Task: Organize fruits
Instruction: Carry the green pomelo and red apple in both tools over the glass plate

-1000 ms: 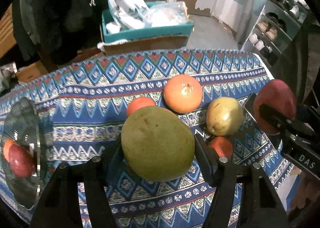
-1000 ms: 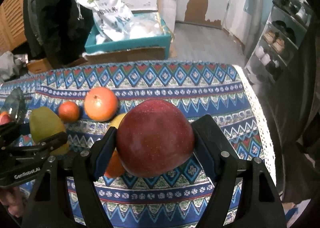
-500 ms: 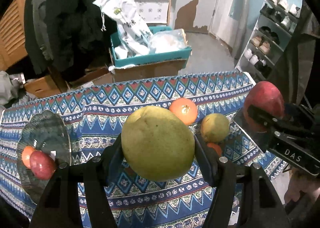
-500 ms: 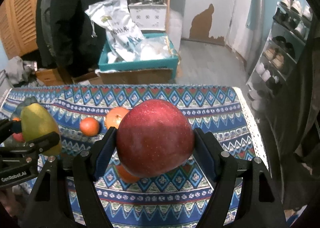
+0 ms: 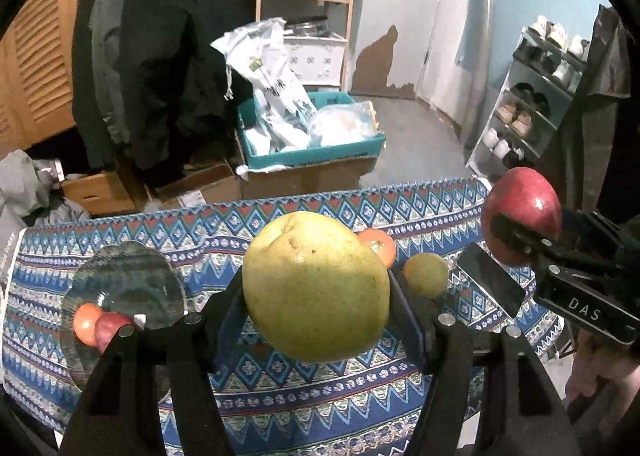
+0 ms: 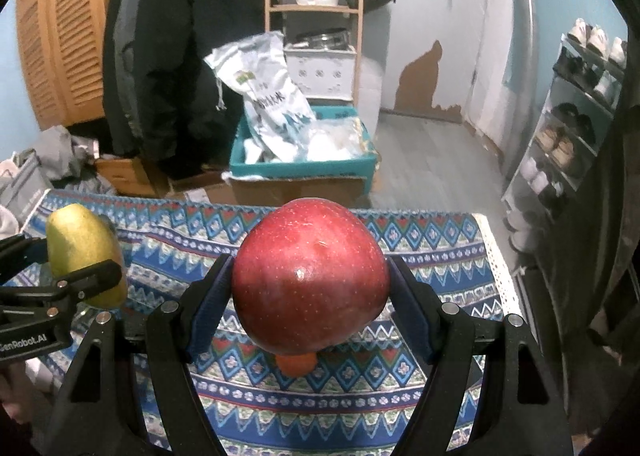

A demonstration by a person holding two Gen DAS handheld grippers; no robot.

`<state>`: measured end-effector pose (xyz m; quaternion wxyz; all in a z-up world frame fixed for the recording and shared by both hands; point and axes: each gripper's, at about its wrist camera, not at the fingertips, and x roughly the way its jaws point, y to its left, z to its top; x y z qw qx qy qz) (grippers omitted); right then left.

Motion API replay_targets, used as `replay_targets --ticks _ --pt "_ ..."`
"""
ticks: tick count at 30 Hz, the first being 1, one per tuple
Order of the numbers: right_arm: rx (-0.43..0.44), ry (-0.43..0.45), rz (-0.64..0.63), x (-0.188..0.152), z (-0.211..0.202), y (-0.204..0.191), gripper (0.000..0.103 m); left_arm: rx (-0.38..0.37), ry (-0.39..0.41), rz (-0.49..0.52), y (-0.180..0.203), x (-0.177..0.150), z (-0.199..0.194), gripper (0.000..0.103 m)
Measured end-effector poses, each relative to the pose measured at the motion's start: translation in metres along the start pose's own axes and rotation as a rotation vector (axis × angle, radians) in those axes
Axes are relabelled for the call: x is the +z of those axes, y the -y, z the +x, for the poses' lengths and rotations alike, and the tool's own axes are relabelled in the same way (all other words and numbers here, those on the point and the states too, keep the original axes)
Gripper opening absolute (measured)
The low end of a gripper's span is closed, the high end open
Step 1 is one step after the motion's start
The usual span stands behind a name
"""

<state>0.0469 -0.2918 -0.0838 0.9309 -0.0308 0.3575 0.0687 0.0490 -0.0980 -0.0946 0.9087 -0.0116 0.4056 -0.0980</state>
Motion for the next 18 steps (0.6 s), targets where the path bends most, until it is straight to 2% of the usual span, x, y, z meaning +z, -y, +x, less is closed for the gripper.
replay_targets --ticks 18 --pt "0.082 0.055 -0.050 0.020 -0.016 -0.048 0.076 0.040 0.083 -0.021 -0.041 -0.004 -0.040 0.068"
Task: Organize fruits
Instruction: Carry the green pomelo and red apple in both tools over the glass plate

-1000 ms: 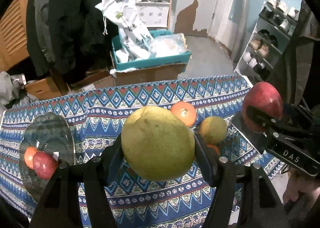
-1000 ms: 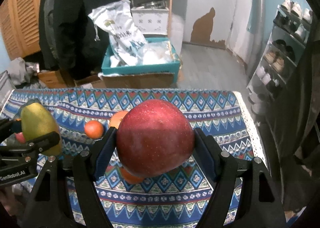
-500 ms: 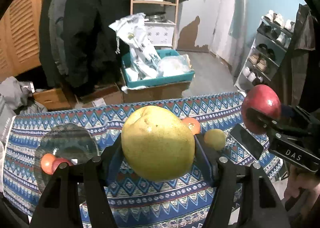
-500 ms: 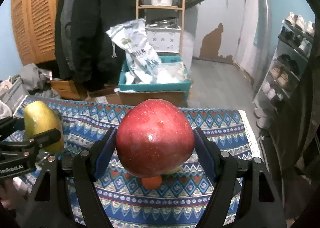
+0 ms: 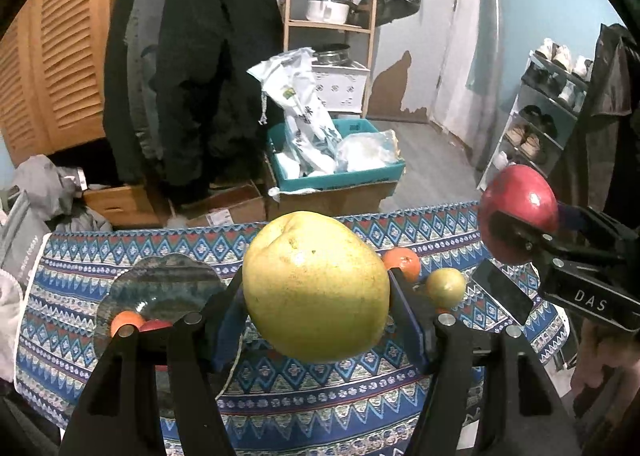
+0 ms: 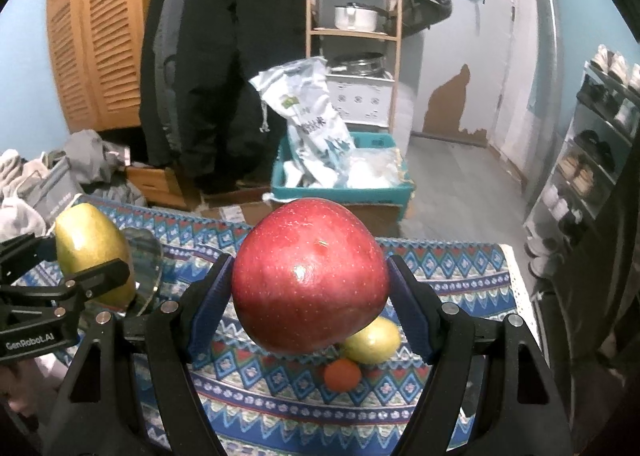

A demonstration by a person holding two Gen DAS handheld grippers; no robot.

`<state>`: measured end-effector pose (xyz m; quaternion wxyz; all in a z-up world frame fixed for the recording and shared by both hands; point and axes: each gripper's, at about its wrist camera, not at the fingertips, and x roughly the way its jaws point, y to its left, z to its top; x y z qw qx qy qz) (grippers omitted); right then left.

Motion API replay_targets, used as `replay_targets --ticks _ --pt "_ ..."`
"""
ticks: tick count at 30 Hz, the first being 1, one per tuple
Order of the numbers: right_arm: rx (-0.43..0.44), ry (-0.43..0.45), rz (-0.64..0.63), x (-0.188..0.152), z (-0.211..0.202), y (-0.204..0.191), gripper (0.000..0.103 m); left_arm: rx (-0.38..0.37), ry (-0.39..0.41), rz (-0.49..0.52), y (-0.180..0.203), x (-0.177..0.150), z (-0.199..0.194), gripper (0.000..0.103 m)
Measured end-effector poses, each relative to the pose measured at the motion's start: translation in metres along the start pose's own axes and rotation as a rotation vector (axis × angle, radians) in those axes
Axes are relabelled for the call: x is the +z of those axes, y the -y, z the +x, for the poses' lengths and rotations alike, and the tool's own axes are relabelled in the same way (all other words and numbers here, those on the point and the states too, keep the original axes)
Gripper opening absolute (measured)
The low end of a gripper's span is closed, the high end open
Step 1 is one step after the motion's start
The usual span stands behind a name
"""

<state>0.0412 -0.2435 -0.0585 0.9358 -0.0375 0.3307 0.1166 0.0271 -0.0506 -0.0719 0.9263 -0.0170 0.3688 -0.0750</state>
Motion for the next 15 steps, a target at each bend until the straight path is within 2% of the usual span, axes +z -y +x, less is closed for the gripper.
replay_targets --ticks 15 --pt "0.066 0.002 -0.049 0.017 0.010 -0.045 0.076 0.040 0.021 -0.058 -0.044 -0.006 -0.014 0.068"
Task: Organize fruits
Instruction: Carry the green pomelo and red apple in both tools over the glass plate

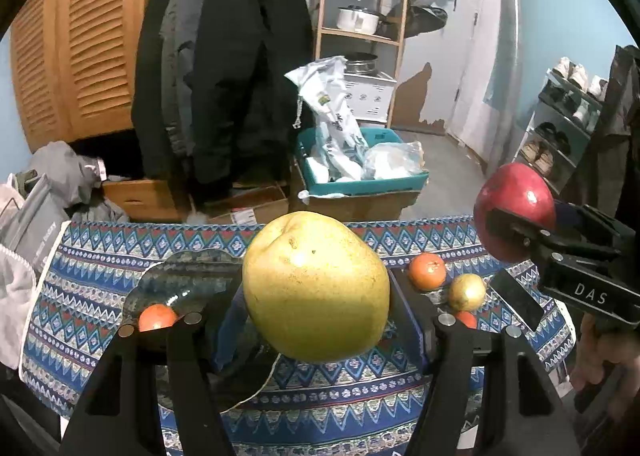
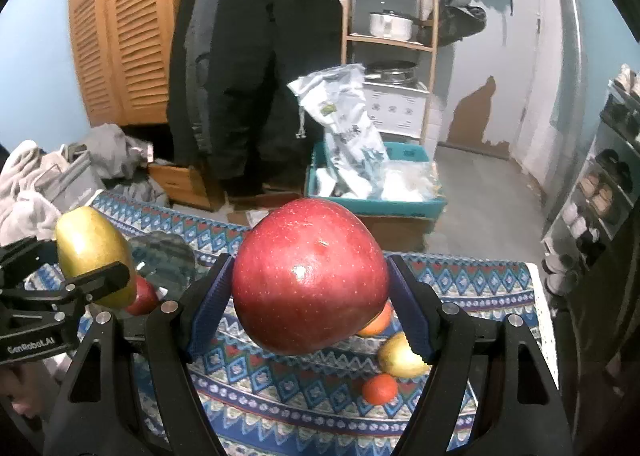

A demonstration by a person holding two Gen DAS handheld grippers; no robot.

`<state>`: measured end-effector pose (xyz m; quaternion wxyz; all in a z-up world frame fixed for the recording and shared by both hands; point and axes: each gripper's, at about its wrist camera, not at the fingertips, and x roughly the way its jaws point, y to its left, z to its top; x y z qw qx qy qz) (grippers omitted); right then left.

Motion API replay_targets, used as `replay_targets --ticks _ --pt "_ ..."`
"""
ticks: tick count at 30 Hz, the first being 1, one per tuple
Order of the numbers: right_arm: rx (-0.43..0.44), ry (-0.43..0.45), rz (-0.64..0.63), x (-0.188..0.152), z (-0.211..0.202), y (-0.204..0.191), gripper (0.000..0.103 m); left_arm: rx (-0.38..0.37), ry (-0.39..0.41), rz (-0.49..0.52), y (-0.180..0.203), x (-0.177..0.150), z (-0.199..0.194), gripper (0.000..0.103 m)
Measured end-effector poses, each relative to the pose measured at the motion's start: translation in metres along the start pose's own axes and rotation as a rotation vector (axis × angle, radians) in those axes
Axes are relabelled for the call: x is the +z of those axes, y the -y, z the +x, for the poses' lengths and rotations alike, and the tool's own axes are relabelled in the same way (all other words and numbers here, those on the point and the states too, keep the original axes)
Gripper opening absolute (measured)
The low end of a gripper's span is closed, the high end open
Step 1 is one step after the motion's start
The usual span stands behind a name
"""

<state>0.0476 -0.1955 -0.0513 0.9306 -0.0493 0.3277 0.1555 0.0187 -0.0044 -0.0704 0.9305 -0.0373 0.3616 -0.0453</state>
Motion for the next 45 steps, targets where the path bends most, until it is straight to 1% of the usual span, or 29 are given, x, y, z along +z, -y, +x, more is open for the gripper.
replay_targets --ticks 15,27,31,37,45 --pt "0.070 -0.012 -0.058 0.018 0.022 -0.052 0.076 0.056 -0.002 -0.075 -0.052 -0.007 -0.007 0.068" --pt "0.125 -0.059 -0.087 0.026 0.051 -0.091 0.076 0.104 -0.042 -0.141 -0.090 -0.019 0.001 0.068" --pt "0.144 -0.078 -0.096 0.027 0.064 -0.104 0.076 0.132 -0.062 -0.159 -0.104 -0.026 0.007 0.068" --pt "0.165 -0.122 -0.101 0.024 0.088 -0.120 0.076 0.169 -0.116 -0.192 -0.127 -0.042 0.020 0.068" --pt "0.178 -0.203 -0.124 0.009 0.130 -0.145 0.076 0.217 -0.184 -0.211 -0.146 -0.062 0.039 0.068"
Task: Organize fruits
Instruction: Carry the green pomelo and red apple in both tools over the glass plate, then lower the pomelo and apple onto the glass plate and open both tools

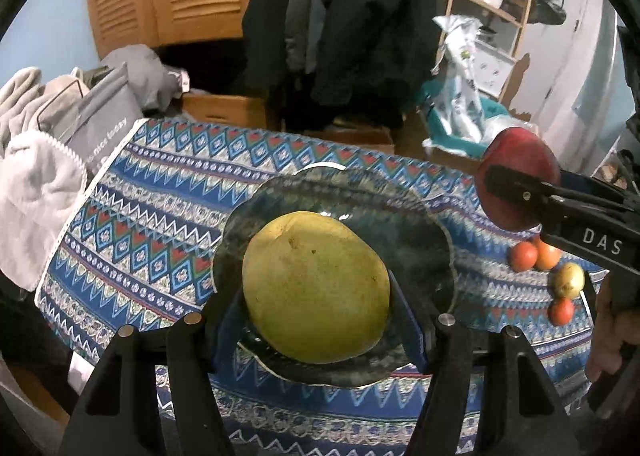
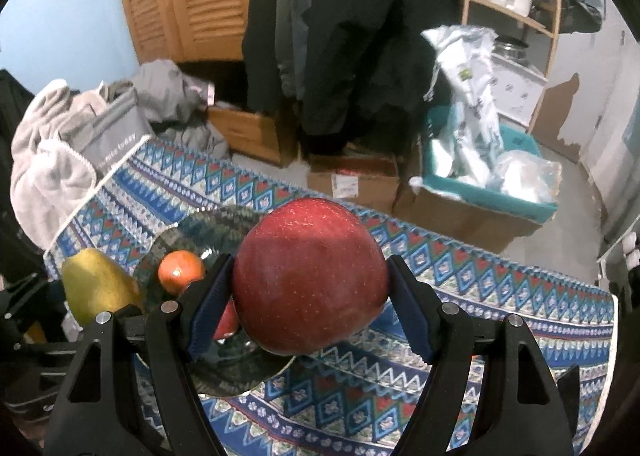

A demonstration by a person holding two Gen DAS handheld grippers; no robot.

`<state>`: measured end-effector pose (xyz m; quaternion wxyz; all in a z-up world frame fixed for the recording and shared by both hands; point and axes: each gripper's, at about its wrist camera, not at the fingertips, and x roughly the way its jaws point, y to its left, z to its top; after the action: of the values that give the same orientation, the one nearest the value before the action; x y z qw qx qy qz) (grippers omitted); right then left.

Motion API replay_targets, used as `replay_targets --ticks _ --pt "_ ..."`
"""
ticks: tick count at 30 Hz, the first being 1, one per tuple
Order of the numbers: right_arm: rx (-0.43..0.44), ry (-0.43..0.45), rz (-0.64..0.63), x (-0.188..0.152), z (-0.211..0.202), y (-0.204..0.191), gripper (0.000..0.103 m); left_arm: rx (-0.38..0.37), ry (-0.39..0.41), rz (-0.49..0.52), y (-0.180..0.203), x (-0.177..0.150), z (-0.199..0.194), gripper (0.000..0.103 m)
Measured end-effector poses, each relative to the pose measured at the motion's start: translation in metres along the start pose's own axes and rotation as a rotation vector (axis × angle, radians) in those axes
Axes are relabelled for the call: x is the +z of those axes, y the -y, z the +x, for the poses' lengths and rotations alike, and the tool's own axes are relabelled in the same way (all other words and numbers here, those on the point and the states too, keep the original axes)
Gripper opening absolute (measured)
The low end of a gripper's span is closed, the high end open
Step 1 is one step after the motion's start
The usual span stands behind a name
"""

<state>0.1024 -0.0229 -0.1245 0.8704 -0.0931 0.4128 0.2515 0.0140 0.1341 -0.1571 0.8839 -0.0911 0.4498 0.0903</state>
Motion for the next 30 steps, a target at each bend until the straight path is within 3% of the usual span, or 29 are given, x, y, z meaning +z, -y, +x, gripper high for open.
replay_targets --ticks 18,30 --pt "0.032 -0.173 -0.052 -0.029 0.066 -0.020 0.076 0.015 -0.166 -0.053 -0.016 -0.021 0.046 0.068" --pt "0.054 -0.204 -0.069 -0.036 0.076 -0.025 0.076 0.037 -0.243 -0.045 -0.015 -0.030 0.066 0.068"
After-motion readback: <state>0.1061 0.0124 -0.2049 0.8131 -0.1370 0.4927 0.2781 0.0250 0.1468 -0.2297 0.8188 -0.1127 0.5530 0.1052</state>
